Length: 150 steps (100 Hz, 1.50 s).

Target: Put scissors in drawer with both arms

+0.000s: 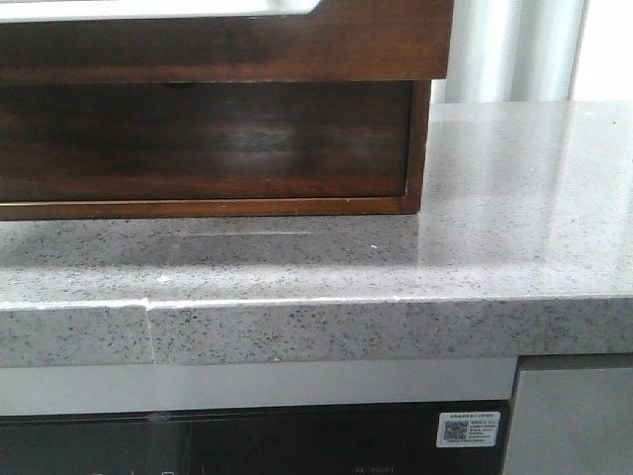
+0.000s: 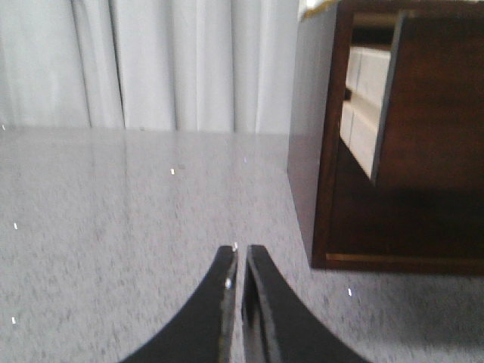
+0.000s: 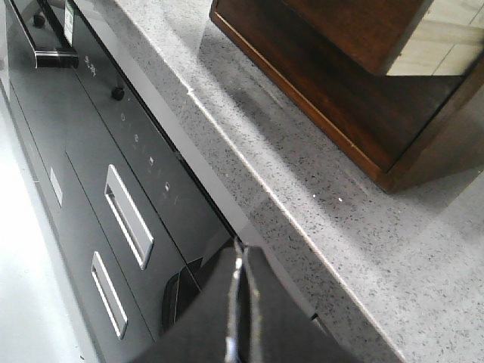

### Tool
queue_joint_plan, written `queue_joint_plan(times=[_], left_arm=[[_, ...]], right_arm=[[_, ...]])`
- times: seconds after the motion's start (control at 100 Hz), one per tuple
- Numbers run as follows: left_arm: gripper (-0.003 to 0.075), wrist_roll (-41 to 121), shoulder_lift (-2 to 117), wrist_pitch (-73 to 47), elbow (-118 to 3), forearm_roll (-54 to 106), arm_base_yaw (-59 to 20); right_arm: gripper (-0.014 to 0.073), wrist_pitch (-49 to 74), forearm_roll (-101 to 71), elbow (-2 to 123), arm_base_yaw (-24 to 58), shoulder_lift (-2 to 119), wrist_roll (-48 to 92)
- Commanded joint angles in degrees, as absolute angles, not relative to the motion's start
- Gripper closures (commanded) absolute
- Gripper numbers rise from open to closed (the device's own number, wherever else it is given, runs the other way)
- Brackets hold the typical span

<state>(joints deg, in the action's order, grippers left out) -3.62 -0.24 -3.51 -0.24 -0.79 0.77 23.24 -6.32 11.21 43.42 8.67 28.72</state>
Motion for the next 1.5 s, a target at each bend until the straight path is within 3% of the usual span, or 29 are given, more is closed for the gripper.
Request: queue_joint_plan(times=[0.0, 0.22, 1.25, 1.39, 1.49], left_arm=[[0.074, -3.5, -2.21, -3.96, 1.03, -0.4, -0.23], [0.074, -3.5, -2.21, -15.92, 1.03, 0.43, -0.67], [0.074, -3.5, -2.21, -15.55, 0.93, 0.57, -0.67], [0.074, -3.5, -2.21, -15.55, 0.93, 0.57, -0.67], [0.074, -3.5, -2.21, -15.55, 0.93, 0.57, -0.67]], right_arm=[[0.0639, 18.78, -6.65, 12.65, 43.02, 9.18, 28.78], [0.0639, 18.78, -6.65, 12.65, 43.02, 9.18, 28.78], [0.0639, 18.68, -6.65, 12.65, 43.02, 9.18, 28.78], [0.0639, 13.4, -6.0, 11.77, 42.46, 9.18, 28.63], [0.0639, 2.11, -5.18, 9.58, 39.97, 9.18, 21.65]])
